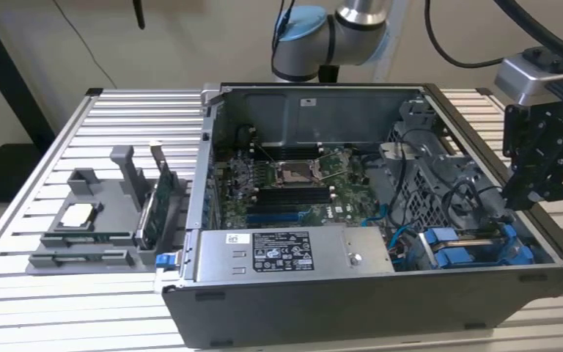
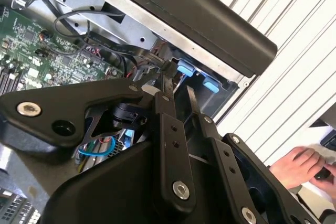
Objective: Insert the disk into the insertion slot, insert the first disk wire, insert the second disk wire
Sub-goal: 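Insert the second disk wire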
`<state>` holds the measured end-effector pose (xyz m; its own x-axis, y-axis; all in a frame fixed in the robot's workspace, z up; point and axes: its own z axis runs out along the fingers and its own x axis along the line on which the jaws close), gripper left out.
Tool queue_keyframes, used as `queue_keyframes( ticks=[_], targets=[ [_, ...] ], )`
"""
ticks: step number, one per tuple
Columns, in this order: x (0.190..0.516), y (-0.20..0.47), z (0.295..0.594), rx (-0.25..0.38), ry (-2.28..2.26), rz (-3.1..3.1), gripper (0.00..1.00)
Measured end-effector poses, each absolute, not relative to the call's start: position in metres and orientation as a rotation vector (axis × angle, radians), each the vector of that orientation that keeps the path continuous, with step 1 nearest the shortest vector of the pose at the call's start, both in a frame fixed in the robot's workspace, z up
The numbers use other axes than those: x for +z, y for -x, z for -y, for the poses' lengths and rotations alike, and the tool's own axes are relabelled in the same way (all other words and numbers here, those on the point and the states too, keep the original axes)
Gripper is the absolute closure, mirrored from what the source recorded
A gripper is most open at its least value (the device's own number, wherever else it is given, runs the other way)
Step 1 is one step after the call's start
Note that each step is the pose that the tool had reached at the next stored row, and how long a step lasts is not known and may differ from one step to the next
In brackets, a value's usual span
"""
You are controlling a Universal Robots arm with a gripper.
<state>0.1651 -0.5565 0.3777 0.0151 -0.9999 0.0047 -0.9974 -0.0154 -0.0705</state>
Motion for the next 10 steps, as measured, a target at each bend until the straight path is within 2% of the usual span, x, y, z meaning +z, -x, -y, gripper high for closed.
queue_keyframes(
  ticks=[10],
  targets=[
    [0.3794, -0.1717, 0.5538, -0.041, 2.236, -2.201, 0.73]
  ],
)
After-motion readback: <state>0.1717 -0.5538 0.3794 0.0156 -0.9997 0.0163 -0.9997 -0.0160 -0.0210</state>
